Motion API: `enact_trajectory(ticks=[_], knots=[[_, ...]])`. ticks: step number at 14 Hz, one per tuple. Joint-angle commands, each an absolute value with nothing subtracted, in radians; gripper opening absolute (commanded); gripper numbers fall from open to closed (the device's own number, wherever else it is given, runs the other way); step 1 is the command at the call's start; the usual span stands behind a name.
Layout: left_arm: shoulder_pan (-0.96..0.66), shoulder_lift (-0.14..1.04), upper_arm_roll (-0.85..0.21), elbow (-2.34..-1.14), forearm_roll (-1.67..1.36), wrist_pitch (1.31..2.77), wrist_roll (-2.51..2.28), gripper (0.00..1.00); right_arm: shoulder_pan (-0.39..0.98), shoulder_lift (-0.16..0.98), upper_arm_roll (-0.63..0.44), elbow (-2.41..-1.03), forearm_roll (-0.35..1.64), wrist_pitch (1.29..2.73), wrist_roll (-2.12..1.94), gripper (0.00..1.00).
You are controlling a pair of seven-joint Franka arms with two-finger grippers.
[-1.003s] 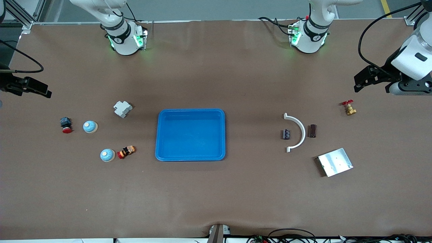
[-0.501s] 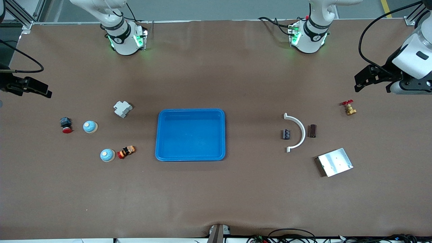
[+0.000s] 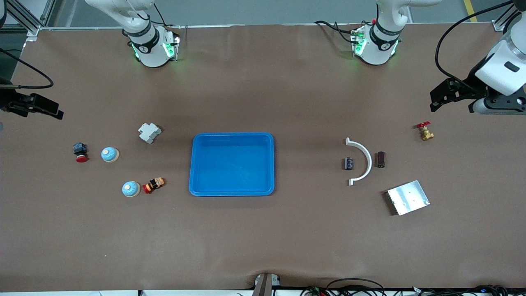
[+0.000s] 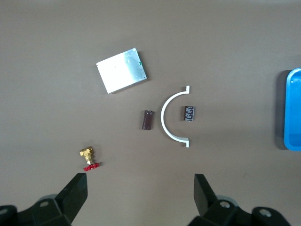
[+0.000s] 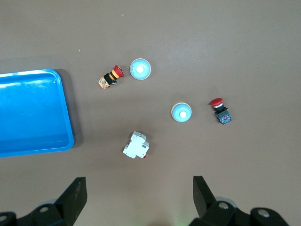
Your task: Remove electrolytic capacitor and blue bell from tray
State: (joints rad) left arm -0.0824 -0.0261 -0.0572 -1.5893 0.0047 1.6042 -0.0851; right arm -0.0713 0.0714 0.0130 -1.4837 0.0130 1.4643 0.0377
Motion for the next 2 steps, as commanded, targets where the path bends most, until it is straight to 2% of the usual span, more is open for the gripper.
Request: enact_trajectory(ticks=[1, 2], knots=[[-0.081, -0.025, -0.066, -1.574, 0.011, 1.591, -0.095, 1.0, -0.074, 0.078, 0.012, -1.465, 0.021, 1.456, 0.034, 1.0], [-0.078, -0.025, -0.064, -1.574, 0.011, 1.591, -0.095, 1.0, -0.074, 0.078, 0.012, -1.463, 0.021, 1.457, 0.034, 1.0]])
